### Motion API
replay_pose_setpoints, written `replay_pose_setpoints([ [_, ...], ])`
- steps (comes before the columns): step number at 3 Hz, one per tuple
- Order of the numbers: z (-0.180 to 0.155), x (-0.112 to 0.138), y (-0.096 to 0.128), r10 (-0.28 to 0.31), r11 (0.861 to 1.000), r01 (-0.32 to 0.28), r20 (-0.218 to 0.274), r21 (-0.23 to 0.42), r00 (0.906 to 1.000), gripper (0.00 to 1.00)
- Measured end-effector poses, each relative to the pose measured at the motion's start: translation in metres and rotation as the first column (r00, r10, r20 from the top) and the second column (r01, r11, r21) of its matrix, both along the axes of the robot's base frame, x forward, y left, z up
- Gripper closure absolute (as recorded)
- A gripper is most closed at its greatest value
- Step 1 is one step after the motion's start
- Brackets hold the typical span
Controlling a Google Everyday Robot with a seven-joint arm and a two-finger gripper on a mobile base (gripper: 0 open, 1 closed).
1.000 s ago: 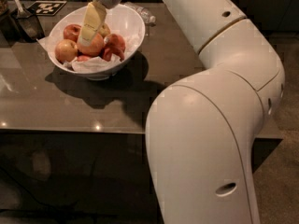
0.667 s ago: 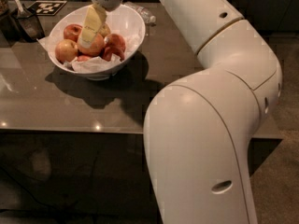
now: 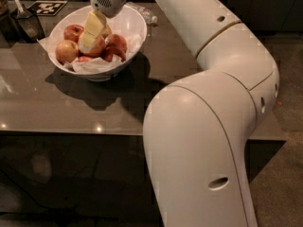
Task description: Pick apple from white bowl
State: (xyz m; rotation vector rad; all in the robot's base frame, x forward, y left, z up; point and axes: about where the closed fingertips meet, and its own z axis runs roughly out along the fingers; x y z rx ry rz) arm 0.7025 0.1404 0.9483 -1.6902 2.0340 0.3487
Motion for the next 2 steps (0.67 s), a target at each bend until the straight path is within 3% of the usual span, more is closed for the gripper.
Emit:
replay_pose_setpoints([
  [2,-0.0131,-0.0054,0.0048,0.011,1.000,-0.010,-0.028,0.002,0.9995,0.00],
])
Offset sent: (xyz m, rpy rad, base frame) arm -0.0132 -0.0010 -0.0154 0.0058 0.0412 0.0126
